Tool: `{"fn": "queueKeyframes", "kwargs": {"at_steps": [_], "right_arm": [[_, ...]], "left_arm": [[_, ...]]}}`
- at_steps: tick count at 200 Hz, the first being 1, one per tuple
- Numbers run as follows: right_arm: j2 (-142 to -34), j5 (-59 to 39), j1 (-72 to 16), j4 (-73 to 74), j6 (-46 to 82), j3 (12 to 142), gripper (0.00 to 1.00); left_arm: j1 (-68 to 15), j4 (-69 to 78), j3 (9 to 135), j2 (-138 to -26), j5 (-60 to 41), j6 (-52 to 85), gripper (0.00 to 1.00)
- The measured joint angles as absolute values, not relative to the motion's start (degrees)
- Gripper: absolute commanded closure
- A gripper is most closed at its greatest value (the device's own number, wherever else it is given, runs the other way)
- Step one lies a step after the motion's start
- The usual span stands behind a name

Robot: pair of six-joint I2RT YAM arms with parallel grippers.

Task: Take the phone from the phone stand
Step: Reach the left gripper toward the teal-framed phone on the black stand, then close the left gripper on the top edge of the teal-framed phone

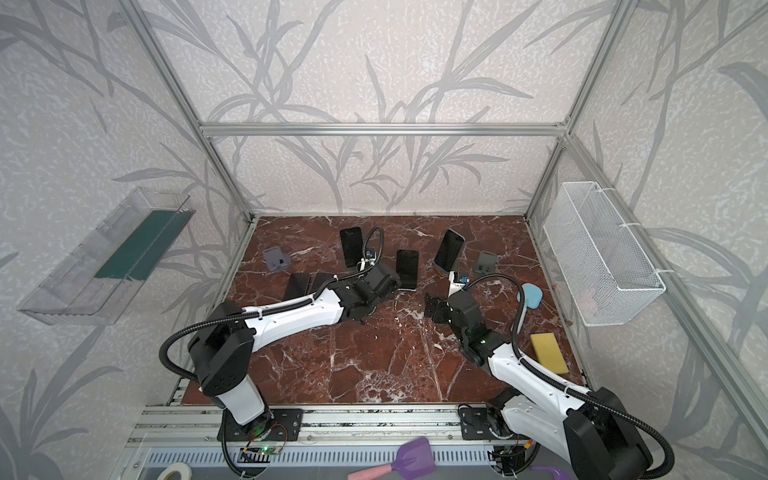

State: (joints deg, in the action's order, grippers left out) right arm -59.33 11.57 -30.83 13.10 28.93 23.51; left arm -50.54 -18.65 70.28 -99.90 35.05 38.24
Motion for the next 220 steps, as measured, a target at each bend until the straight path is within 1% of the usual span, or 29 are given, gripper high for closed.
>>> {"fn": "queueKeyframes", "kwargs": {"at_steps": [42,107,179,220], "right_arm": [[-59.2,11.6,-30.8,13.5,28.9,23.5,0.12],[-58.5,11.6,-30.9,14.0,29.2,22.6,0.12],[-58.2,11.5,-30.9,15.0,29.4,22.3,0.12],[-58.2,11.5,-30.9,15.2,29.4,22.3,0.12]], "left_arm": [[-49.4,-19.7,71.3,-102.1,35.0,39.6,0.01],[-46.0,-18.4,71.9,-104.0,31.8,39.2,0.01],[-46.0,-17.2,75.2,-107.7,31.5,37.0,0.01],[-46.0,-17.0,75.2,-108.2,32.5,37.4,0.05]]}}
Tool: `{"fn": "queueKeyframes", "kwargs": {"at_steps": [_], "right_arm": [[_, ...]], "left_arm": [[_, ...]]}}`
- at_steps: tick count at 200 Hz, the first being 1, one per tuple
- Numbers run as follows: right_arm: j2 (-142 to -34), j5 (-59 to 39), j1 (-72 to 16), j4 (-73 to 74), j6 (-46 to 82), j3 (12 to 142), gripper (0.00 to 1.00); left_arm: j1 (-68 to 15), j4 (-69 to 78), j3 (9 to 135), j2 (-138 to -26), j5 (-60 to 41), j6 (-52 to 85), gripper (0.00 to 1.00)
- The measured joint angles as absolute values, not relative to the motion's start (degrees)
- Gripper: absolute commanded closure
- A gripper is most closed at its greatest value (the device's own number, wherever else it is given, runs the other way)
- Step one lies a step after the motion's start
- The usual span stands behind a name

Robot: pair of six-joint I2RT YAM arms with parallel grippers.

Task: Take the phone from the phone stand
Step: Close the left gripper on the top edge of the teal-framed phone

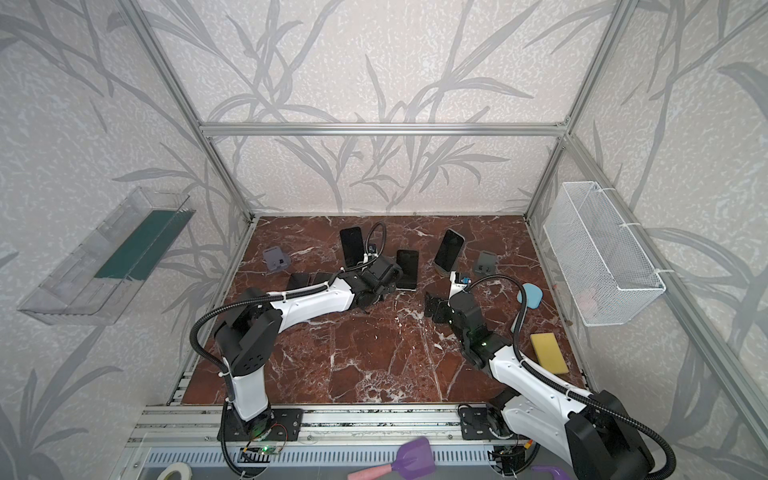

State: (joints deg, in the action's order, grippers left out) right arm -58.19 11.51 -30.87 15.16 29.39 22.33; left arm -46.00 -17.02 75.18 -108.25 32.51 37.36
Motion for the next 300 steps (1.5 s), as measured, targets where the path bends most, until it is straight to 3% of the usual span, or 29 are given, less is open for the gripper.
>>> {"fn": "queueKeyframes", "kwargs": {"at_steps": [128,189,300], "right_arm": [[-58.3,11.4,-30.9,15.2,29.4,22.3,0.12],[-58.3,11.2,-30.9,15.2,29.5,22.3,0.12],[-58.3,10.9,-30.9,15.2,29.6,22.3,0.12]], "left_arm": [[-44.6,-12.0,74.9,-108.6,34.5,35.4,0.19],[-44.6,-10.8,74.8,-109.4,34.7,33.2,0.33],[-46.0,-9.0,71.7,-104.6,30.3,26.4,0.39]]}}
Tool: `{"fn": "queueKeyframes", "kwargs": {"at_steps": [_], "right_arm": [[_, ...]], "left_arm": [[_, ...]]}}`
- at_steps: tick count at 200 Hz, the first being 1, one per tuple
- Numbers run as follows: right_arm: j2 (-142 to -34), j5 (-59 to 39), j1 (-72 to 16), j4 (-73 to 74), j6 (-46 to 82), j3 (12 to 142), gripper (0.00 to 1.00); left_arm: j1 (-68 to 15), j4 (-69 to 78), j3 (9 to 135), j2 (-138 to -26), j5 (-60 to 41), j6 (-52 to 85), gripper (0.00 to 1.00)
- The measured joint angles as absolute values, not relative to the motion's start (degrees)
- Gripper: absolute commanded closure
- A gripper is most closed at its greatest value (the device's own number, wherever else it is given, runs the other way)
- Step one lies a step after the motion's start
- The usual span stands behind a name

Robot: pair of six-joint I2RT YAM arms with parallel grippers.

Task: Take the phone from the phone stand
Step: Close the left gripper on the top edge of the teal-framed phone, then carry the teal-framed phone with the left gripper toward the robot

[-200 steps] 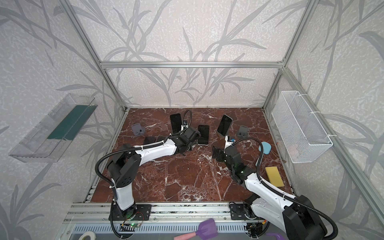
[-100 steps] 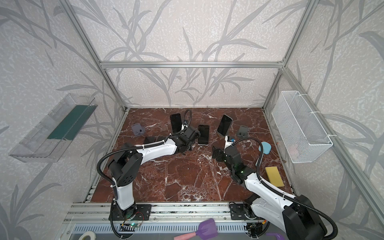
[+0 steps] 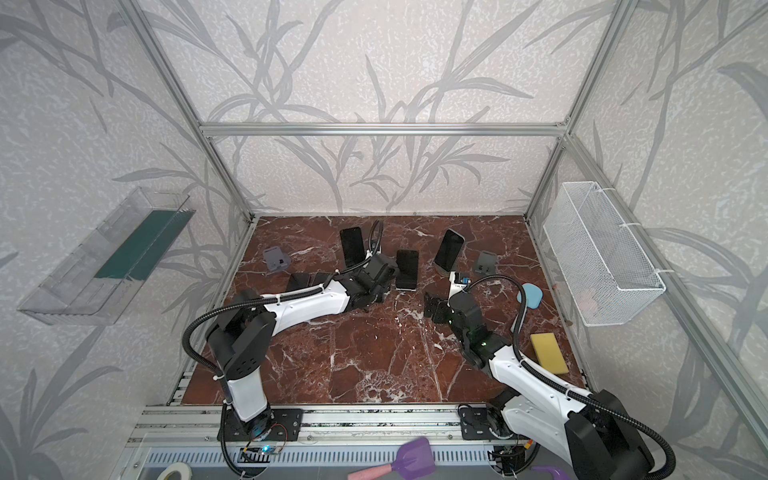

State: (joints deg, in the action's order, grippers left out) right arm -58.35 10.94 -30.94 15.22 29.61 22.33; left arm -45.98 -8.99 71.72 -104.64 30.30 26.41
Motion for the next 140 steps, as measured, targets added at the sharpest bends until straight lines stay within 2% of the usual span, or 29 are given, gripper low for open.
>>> {"fn": "queueKeyframes", "kwargs": {"at_steps": [82,140], "right_arm": [[-58.3,10.9,-31.0,15.2,29.6,22.3,0.12],[-56.9,11.1,-31.0,15.3,29.6,22.0,0.12]], "left_arm": [[-46.1,-9.1,69.5,-96.5,27.2,23.1,0.41],[-42.4,-14.8,63.5,-84.5,24.7,21.6,0.42]]}}
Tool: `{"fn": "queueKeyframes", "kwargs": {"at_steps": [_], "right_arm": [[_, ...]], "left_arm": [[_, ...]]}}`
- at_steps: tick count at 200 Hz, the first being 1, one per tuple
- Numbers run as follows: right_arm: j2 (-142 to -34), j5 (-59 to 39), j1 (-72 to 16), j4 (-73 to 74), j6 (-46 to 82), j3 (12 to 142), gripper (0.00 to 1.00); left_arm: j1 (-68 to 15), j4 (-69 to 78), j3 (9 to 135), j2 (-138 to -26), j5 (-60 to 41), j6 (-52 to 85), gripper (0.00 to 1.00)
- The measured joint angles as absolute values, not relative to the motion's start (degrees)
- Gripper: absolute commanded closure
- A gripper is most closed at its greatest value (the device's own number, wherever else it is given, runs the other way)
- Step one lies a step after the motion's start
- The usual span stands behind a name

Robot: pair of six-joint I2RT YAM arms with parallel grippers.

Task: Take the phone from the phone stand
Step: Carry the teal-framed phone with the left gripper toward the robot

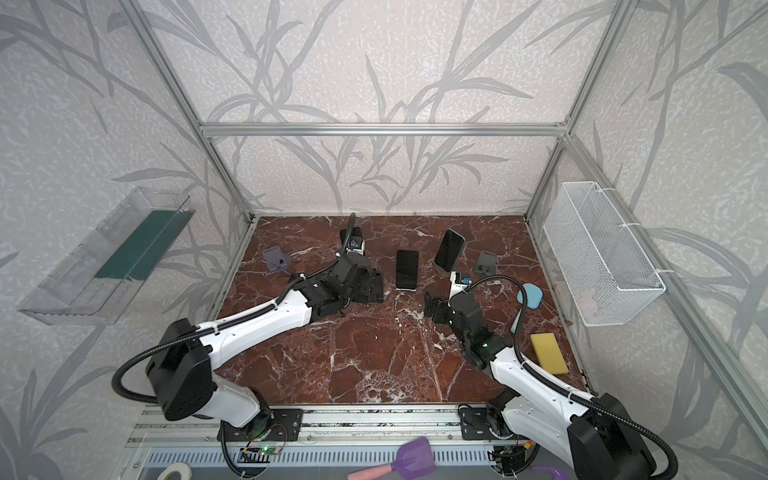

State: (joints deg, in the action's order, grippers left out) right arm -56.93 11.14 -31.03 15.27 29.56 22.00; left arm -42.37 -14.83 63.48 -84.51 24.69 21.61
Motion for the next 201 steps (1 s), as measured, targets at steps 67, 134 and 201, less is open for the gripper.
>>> {"fn": "queueKeyframes", "kwargs": {"at_steps": [67,134,201], "right_arm": [[-55.7,11.1,-31.0,15.2,29.6,21.5,0.12],[-55.5,11.5,-31.0,15.3,29.6,21.5,0.12],[-56.2,11.5,-31.0,16.0,29.6,21.5,0.12]], "left_arm": [[-27.6,-30.6,59.3,-66.7,22.0,19.2,0.39],[-13.5,-40.0,55.9,-65.6,11.8,16.3,0.42],[-13.7,-42.5,51.8,-70.7,1.1,20.2,0.45]]}}
